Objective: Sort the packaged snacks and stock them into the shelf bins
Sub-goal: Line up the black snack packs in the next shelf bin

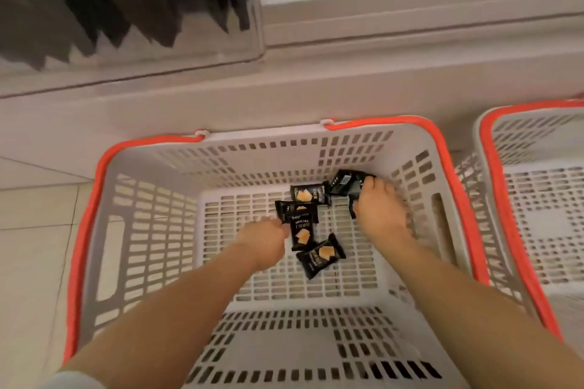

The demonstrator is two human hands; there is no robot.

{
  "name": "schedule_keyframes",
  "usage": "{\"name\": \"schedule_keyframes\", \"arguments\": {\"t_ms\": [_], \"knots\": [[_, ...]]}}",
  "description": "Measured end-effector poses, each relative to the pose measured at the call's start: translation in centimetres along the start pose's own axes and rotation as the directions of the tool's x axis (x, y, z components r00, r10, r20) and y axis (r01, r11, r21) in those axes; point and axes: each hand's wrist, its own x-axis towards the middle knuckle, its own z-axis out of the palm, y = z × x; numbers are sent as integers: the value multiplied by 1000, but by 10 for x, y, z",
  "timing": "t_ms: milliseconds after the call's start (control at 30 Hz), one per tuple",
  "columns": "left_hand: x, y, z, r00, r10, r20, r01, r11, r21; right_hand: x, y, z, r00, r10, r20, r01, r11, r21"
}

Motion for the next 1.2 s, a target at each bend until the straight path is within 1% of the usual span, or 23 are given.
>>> {"name": "schedule_keyframes", "arguments": {"t_ms": [100,167,233,267,333,367,400,467,500,533,567,600,633,667,700,733,767,833,867,900,1033,1133,1200], "knots": [[15,3,13,997,-77,-8,75,987,-140,5,0,15,998,-41,-46,38,997,-64],[25,6,21,987,-158,-11,149,951,-269,3,1,22,991,-98,-94,97,995,-10],[37,11,29,965,-261,0,241,891,-384,-5,1,25,986,-81,-144,115,964,242],[44,15,33,948,-317,19,292,849,-441,-9,1,27,989,-42,-142,99,900,426],[55,25,41,905,-419,68,383,738,-556,-19,1,25,998,59,-32,-18,697,717],[59,31,44,879,-469,84,411,658,-630,-23,1,25,991,109,77,-125,564,816],[63,37,47,853,-514,92,418,566,-710,-27,1,27,965,152,212,-256,387,886],[70,46,50,809,-580,89,392,422,-817,-33,2,27,869,159,468,-470,-24,882],[72,50,51,803,-590,85,374,388,-842,-36,3,27,837,138,529,-506,-173,845],[73,53,52,809,-583,74,349,376,-858,-38,5,28,825,127,550,-508,-257,822],[73,55,53,826,-561,57,312,371,-874,-41,5,27,825,126,551,-499,-294,815],[71,57,53,845,-534,37,264,355,-897,-45,4,28,843,141,519,-475,-256,842],[66,59,52,862,-506,18,206,318,-926,-49,3,28,880,169,444,-430,-111,896],[60,62,50,879,-477,-3,132,248,-960,-53,1,28,932,182,313,-339,131,932],[51,65,48,892,-452,-30,41,146,-988,-58,-2,28,977,141,163,-205,380,902],[43,69,46,897,-438,-50,-45,22,-999,-63,-5,27,998,60,32,-60,559,827],[34,72,43,900,-432,-51,-106,-105,-989,-67,-9,27,998,-27,-65,67,655,753],[20,76,36,918,-396,1,-148,-346,-926,-72,-17,26,976,-135,-171,216,699,681],[15,76,35,929,-370,24,-150,-432,-889,-74,-21,25,969,-153,-192,244,686,685],[12,74,34,935,-353,31,-148,-469,-871,-75,-24,24,965,-164,-205,261,665,700],[0,67,35,953,-302,15,-136,-472,-871,-77,-24,25,962,-193,-192,272,640,718],[-1,65,40,967,-253,-26,-126,-389,-913,-81,-27,28,953,-221,-206,302,677,672],[0,63,44,963,-267,-22,-116,-342,-933,-84,-33,30,943,-283,-176,326,679,657]]}}
